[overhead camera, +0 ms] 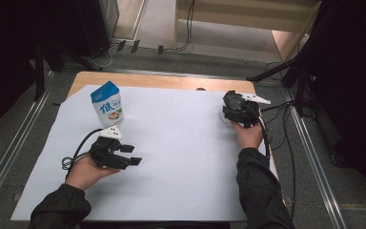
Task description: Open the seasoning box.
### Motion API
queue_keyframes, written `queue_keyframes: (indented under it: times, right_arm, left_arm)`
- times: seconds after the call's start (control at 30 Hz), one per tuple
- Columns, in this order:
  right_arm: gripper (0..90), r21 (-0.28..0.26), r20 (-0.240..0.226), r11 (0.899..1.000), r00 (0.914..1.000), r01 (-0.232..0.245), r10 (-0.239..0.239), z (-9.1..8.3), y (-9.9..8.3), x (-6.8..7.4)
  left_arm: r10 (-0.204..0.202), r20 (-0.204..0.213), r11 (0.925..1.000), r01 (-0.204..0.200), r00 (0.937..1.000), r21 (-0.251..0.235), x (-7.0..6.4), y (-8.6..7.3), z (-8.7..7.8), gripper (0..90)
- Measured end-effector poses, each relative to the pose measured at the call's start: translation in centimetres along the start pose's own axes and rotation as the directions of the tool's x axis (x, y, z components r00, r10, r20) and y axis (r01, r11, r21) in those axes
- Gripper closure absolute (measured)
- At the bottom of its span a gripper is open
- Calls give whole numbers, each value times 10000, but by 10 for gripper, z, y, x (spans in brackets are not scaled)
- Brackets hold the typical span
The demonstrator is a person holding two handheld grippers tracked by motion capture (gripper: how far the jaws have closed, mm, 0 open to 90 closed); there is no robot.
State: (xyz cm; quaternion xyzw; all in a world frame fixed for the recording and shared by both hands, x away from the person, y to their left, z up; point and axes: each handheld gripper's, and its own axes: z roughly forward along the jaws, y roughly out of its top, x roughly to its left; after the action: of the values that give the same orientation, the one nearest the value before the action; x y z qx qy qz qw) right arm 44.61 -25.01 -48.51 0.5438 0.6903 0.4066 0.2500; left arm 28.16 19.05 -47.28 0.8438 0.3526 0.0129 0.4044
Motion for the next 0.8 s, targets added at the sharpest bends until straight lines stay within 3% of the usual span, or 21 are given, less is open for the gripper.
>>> queue_keyframes:
  times: [0.5,0.8]
  right_arm:
    - [160,-3,-831,9992,9957,402,-401,-24,-1,26]
    - [160,212,-1300,9974,9894,686,-653,-34,-10,45]
  left_arm:
    - [26,285,10000,-25,9996,-32,2,11,7,391]
    - [-107,167,9999,107,9998,11,5,19,13,397]
